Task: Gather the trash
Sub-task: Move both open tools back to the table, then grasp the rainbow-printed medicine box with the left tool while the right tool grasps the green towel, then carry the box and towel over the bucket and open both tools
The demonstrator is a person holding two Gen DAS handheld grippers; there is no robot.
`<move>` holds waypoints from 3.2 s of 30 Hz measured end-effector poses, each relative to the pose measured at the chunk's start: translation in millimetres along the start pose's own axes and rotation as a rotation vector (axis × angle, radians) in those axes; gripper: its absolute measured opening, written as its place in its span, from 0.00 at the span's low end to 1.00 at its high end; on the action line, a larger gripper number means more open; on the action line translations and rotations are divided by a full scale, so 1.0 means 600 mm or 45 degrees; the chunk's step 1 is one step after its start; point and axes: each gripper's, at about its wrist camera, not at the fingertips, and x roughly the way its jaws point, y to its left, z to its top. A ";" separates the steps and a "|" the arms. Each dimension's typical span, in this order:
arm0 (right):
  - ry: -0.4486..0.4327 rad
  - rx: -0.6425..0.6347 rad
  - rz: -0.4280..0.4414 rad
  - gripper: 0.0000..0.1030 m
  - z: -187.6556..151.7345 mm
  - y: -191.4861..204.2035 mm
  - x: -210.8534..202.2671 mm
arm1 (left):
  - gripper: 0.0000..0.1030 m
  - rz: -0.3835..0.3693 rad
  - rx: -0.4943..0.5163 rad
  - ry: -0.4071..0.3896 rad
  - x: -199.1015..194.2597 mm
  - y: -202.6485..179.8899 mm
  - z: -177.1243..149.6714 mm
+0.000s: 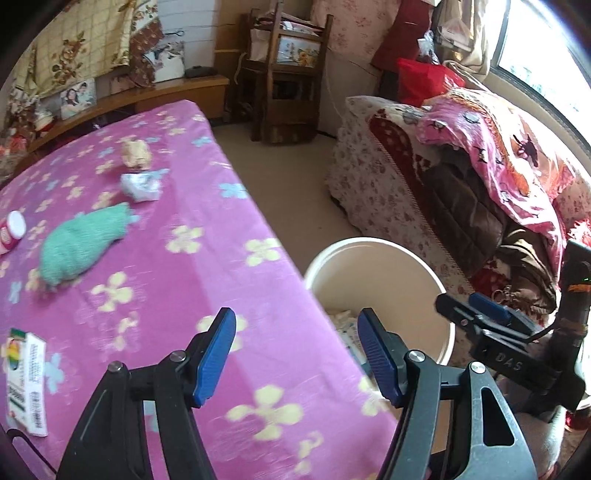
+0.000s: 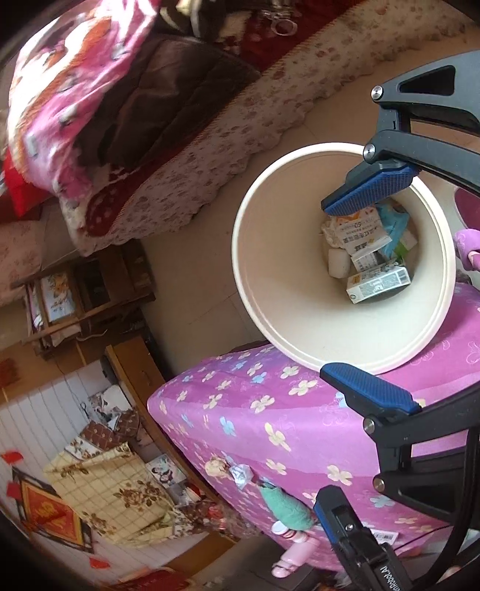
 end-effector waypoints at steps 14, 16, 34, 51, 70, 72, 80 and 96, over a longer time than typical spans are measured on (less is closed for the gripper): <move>0.017 -0.190 0.176 0.82 -0.018 0.168 -0.027 | 0.70 0.146 -0.149 -0.029 -0.110 0.185 -0.054; 0.034 -0.220 0.203 0.82 -0.021 0.200 -0.023 | 0.71 0.190 -0.171 -0.020 -0.124 0.222 -0.065; 0.222 -0.277 0.447 0.82 -0.018 0.427 0.079 | 0.61 0.447 -0.281 0.110 -0.074 0.418 -0.130; 0.332 0.012 0.451 0.88 0.057 0.602 0.273 | 0.51 0.427 -0.344 0.038 -0.117 0.484 -0.134; 0.239 -0.305 0.495 0.60 0.023 0.509 0.139 | 0.51 0.321 -0.287 -0.021 -0.126 0.392 -0.109; 0.238 -0.306 0.503 0.60 0.014 0.478 0.114 | 0.51 0.299 -0.262 -0.027 -0.123 0.365 -0.104; 0.172 -0.307 0.415 0.60 -0.006 0.336 0.028 | 0.51 0.218 -0.151 -0.039 -0.110 0.250 -0.082; 0.092 -0.094 0.153 0.60 -0.001 0.070 -0.007 | 0.51 -0.042 -0.038 0.037 -0.026 0.045 -0.030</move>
